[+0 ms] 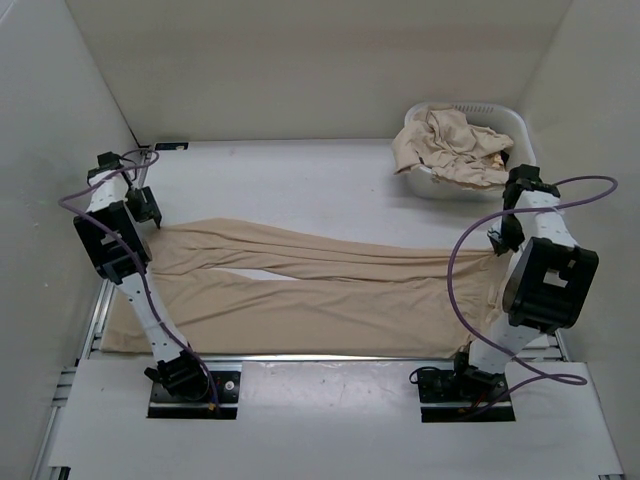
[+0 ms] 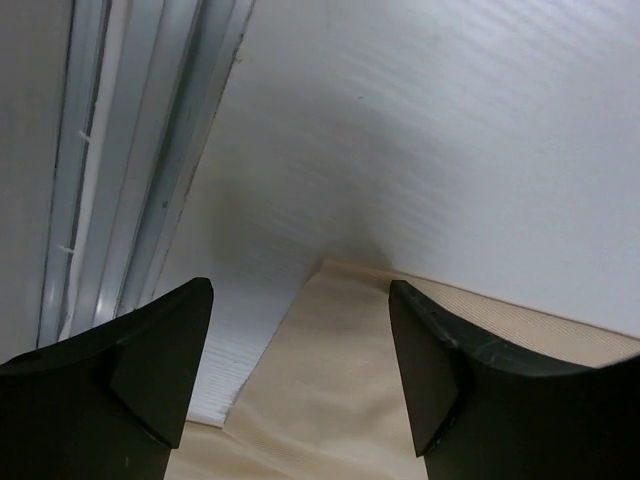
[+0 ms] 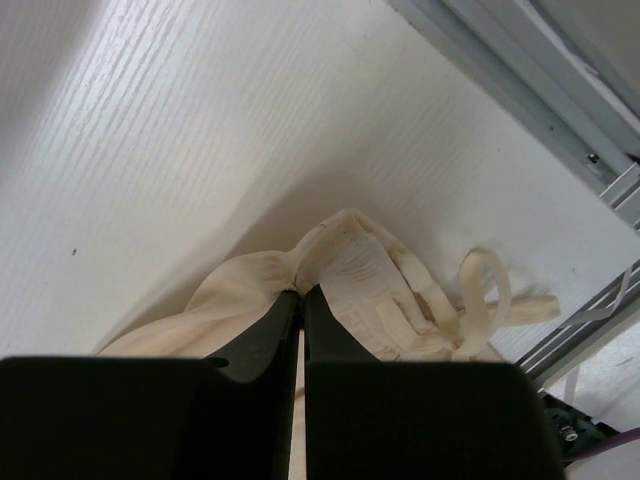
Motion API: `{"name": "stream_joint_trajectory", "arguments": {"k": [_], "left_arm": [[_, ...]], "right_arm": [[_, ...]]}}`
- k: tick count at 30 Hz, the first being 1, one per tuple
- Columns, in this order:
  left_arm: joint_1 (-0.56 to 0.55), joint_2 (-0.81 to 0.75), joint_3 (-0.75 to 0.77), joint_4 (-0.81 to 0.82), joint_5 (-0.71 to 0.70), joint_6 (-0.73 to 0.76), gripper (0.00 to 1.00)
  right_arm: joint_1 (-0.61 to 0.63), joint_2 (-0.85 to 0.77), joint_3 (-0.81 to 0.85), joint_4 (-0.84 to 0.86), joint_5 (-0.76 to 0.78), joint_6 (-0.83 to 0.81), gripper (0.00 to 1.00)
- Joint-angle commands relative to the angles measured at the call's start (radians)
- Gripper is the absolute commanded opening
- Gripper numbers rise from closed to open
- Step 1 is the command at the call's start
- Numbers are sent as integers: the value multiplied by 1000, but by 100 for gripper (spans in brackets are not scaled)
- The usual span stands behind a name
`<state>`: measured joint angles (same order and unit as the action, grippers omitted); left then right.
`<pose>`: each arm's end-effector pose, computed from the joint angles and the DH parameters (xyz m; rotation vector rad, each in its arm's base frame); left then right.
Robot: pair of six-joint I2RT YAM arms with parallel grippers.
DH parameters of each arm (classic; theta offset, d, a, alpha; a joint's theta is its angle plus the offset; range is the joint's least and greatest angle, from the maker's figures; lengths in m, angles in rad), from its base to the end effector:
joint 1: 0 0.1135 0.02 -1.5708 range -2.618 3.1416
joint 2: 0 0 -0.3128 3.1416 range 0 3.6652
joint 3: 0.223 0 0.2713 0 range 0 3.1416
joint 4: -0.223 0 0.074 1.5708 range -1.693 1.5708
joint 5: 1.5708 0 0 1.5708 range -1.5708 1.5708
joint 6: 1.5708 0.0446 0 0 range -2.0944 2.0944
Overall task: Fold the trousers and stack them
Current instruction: Flatten the trousers out, then fold the trousers
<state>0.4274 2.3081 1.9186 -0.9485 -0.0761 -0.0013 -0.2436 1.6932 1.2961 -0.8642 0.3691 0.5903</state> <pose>0.4765 0.2208 0.1848 -0.6348 2.8550 0.1811 0.3461 -0.1026 0.2669 1.1842 2.4764 -0.4307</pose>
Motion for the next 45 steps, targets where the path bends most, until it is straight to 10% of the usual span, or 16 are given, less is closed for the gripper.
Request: {"name": "stream_joint_trajectory", "arguments": {"k": [1, 13, 17, 18, 30, 45], "left_arm": [[-16, -29, 69, 5, 139, 1, 83], [-26, 42, -39, -52, 352, 1, 96], [-26, 82, -72, -85, 371, 1, 53], [-26, 95, -50, -94, 380, 1, 14], [5, -298, 269, -121, 130, 1, 14], [203, -875, -507, -90, 21, 1, 14]], "right_arm": [[-14, 6, 77, 10, -36, -84, 0], [-14, 68, 149, -18, -70, -64, 0], [-14, 89, 169, -27, -70, -53, 0], [-14, 100, 183, -27, -79, -53, 0], [-37, -108, 286, -125, -176, -83, 0], [-109, -513, -124, -186, -210, -35, 0]]}}
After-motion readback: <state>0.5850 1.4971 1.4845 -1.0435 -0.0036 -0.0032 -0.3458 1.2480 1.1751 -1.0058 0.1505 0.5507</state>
